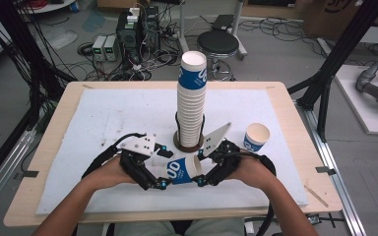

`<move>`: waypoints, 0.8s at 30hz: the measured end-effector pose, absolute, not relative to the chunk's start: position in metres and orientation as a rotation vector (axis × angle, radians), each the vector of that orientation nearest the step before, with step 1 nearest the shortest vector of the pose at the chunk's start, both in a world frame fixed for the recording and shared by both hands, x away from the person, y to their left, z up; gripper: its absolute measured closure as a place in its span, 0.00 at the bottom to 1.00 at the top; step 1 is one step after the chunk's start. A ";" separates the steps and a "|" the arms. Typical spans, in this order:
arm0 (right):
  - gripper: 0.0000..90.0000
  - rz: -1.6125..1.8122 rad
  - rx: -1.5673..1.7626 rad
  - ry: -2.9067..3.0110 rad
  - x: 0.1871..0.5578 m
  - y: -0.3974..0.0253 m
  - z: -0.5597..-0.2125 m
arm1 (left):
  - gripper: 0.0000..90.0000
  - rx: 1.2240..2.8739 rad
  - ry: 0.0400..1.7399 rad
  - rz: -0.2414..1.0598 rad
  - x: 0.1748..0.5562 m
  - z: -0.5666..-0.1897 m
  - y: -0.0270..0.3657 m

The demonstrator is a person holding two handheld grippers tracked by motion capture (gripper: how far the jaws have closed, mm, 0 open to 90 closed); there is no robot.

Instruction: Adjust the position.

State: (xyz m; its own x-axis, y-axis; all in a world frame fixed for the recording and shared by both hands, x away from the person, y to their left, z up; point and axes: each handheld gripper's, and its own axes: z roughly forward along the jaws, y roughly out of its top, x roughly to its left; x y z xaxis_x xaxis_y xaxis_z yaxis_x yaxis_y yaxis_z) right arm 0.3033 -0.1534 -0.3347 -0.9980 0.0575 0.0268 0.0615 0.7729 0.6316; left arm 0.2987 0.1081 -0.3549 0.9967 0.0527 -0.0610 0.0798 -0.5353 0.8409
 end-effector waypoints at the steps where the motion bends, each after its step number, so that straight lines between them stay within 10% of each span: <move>1: 0.38 -1.038 -0.107 -2.956 0.303 -0.152 -0.335 | 0.18 2.146 0.091 -0.036 0.299 -0.355 0.106; 24: 0.38 -0.803 -0.054 -3.060 0.298 -0.131 -0.337 | 0.24 2.343 0.079 -0.063 0.303 -0.363 0.073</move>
State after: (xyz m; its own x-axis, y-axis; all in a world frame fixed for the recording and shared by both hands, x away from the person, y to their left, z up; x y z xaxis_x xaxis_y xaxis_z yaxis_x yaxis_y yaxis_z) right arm 0.2980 -0.1315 -0.3371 -0.9992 0.0385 -0.0134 0.0270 0.8706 0.4913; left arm 0.3029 0.0733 -0.3630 0.9968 0.0382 -0.0701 0.0768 -0.6974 0.7125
